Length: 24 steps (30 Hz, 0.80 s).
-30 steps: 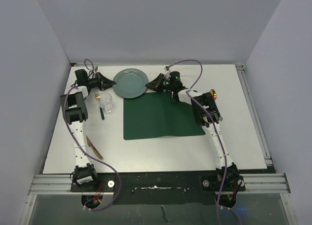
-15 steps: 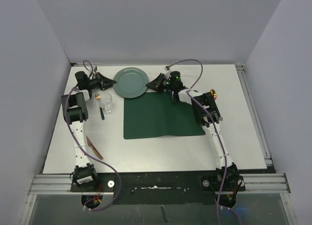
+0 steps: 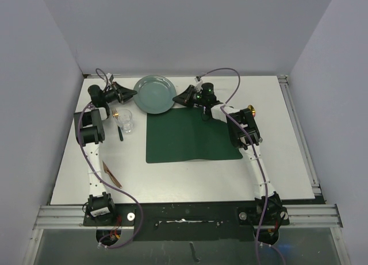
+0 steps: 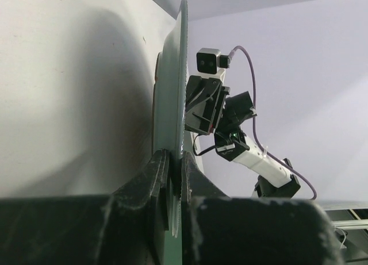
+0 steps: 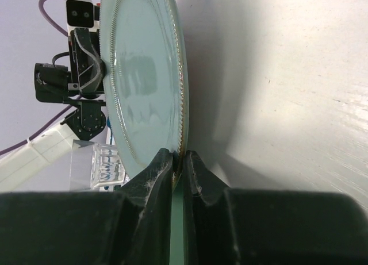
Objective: Set the dinner table for one person
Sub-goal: Pick up the plate at the center of the board.
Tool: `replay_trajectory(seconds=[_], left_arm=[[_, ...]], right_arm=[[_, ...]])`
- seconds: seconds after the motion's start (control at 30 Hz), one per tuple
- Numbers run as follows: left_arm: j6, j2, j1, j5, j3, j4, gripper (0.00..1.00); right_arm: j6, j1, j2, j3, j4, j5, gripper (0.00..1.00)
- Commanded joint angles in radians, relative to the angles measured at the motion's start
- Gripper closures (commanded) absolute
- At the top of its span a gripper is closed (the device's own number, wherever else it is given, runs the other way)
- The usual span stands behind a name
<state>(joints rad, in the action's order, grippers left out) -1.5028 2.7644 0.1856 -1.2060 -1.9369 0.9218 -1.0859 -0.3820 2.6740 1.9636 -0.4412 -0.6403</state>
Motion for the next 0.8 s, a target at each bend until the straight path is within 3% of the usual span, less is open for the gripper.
replay_trajectory(seconds=[0.0,0.3,0.43,0.57,0.7,0.77], left_arm=[[-0.109,-0.082,-0.065,-0.077,-0.047,0.131,1.00],[-0.101,-0.147,-0.066,-0.070,-0.039,0.122,1.00],[0.014,-0.192,-0.067,-0.049,-0.039,-0.034,1.00],[0.260,-0.247,-0.071,-0.003,-0.062,-0.350,1.00],[0.747,-0.263,-0.093,0.124,-0.254,-1.013,1.00],[0.895,-0.236,-0.111,0.173,-0.383,-1.227,1.00]], right_arm=[[0.047,-0.054,-0.108,0.047,-0.057,-0.035,1.00],[0.078,-0.062,-0.153,0.047,-0.031,-0.035,1.00],[0.084,-0.064,-0.172,0.047,-0.025,-0.032,1.00],[0.091,-0.063,-0.191,0.047,-0.022,-0.033,1.00],[0.104,-0.065,-0.219,0.047,-0.014,-0.031,1.00],[0.111,-0.067,-0.233,0.047,-0.008,-0.027,1.00]])
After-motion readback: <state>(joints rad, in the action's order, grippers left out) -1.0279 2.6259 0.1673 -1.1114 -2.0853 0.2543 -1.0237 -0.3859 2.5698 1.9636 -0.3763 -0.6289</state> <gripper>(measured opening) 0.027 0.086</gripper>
